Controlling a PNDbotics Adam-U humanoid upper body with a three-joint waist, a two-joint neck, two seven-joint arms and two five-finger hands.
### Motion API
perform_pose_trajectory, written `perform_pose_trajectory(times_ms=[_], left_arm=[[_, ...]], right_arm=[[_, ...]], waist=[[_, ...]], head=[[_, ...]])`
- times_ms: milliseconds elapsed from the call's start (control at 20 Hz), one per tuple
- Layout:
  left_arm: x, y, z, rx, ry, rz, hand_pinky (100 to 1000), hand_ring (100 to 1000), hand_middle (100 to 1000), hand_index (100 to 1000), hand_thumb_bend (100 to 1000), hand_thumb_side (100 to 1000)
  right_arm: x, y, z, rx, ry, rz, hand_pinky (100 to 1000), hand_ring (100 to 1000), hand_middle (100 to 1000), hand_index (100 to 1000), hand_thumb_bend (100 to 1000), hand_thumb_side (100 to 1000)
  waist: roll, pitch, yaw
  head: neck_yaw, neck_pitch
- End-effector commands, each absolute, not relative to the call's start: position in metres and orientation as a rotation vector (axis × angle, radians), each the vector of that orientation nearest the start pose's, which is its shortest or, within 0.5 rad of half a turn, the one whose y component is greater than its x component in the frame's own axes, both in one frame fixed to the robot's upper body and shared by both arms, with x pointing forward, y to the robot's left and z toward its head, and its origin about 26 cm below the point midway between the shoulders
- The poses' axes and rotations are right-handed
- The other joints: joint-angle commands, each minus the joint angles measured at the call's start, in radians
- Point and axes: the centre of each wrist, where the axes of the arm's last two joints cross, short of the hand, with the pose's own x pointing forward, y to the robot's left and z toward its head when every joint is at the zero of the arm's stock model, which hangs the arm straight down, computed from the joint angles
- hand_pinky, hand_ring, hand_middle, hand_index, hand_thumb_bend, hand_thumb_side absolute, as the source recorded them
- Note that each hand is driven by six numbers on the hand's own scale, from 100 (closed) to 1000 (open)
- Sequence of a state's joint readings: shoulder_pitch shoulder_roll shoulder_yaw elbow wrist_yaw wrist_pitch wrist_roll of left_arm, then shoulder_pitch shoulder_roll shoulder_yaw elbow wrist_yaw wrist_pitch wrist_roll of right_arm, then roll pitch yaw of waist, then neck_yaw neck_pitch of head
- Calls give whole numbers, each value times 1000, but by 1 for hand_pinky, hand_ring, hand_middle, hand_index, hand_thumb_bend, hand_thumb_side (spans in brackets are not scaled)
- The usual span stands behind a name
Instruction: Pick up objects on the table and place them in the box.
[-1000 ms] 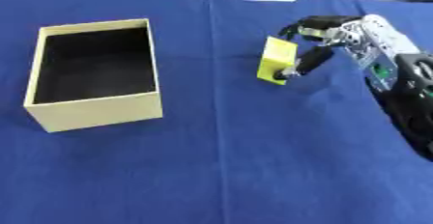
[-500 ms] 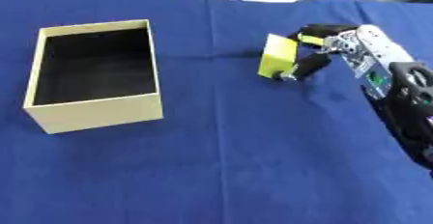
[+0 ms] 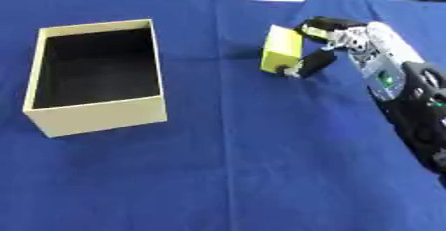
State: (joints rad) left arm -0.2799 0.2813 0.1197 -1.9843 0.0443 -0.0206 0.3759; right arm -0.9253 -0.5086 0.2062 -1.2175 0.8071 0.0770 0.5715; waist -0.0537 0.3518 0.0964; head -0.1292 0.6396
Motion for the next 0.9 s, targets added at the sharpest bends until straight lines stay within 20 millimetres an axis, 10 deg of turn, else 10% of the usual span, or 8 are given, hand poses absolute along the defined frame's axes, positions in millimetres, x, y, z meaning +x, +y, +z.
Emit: perform_pose_trajectory(times_ms=[50, 500, 900], left_arm=[[297, 286, 203, 387, -2332, 201, 885, 813, 683, 605, 159, 889], [297, 286, 203, 384, -2330, 198, 885, 813, 683, 605, 157, 888], [297, 284, 201, 370, -2325, 199, 885, 814, 684, 606, 157, 888]], right_arm=[[443, -261, 283, -944, -1405, 1395, 871, 907, 602, 700, 100, 295], [432, -249, 312, -994, -1503, 1391, 869, 901, 599, 694, 100, 100], [418, -182, 353, -969, -1714, 1503, 858, 889, 590, 691, 100, 100]], waist=[[1, -25, -1], [2, -32, -3], [8, -39, 1]], head=[[2, -8], [1, -5], [-10, 5]])
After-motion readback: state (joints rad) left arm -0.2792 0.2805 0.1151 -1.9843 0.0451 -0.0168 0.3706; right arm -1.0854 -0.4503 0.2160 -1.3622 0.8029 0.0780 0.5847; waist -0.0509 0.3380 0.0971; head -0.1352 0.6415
